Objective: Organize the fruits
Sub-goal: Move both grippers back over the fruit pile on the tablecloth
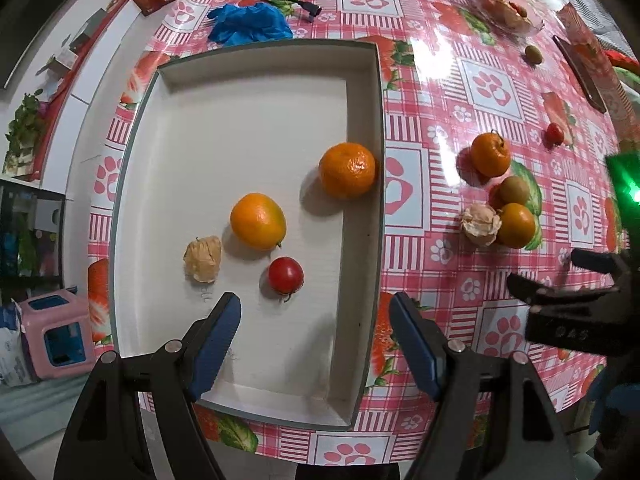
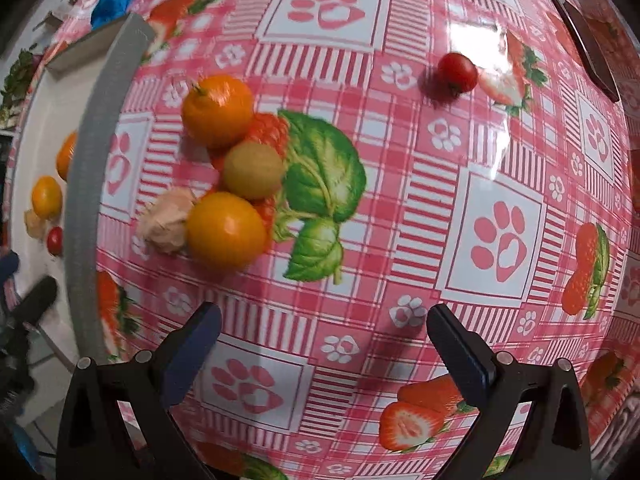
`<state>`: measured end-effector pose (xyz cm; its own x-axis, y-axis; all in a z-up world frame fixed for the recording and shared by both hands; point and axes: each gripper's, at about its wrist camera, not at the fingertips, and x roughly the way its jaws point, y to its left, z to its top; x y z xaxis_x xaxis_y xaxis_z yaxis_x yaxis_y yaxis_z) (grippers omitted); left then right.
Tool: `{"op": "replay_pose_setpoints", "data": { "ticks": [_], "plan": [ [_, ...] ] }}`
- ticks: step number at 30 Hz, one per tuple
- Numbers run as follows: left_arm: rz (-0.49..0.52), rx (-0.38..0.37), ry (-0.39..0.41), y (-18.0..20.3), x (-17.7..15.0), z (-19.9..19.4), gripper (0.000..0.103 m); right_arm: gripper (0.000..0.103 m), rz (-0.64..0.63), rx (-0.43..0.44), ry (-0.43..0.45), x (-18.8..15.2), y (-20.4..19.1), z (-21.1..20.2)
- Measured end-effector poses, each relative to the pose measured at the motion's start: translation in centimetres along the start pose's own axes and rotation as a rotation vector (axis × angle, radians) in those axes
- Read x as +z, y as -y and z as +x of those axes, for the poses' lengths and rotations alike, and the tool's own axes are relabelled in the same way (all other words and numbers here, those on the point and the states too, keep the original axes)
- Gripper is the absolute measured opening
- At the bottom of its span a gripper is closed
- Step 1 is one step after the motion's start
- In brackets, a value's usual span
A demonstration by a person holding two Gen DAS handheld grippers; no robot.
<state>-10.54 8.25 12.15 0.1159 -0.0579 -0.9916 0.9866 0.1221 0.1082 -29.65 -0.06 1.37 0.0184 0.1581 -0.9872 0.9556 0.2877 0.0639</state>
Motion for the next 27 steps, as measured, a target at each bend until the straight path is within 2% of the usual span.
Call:
{"op": "replay_pose_setpoints", "data": {
  "ticks": [6, 12, 17, 20, 22, 24, 27],
  "plan": [
    [0.018, -0.021, 0.012, 0.8, 0.8, -0.5, 0.080, 0.103, -0.027, -0.053, 0.018, -1.7, -0.1, 1.7],
    [0.074, -0.078, 0.049, 2.2, 2.2, -1.2, 0.080, 0.103, -0.009, -0.035, 0.033, -2.2, 0.0, 2.0],
    [0.129, -0.132, 0.075, 4.0, 3.4, -2.0, 0.080, 0.103, 0.039, -0.037, 0.122, -2.6, 0.8, 1.0],
    [0.134, -0.176, 0.071, 5.0, 4.7, -2.1, 0.080, 0.103, -0.015, -0.037, 0.065, -2.5, 0.2, 0.6],
    [0.141, -0.188, 0.071, 5.7, 5.6, -1.9, 0.080, 0.103, 0.013, -0.011, 0.052, -2.3, 1.3, 0.2],
    [0.152, -0.202, 0.062, 6.5, 6.6, -1.5, 0.080, 0.103, 0.080, 0.025, 0.086, -2.1, 3.4, -0.9],
    [0.171, -0.222, 0.050, 8.0, 7.8, -0.5, 0.080, 0.103, 0.178, 0.014, 0.151, -1.6, 7.1, -2.8]
  ]
}}
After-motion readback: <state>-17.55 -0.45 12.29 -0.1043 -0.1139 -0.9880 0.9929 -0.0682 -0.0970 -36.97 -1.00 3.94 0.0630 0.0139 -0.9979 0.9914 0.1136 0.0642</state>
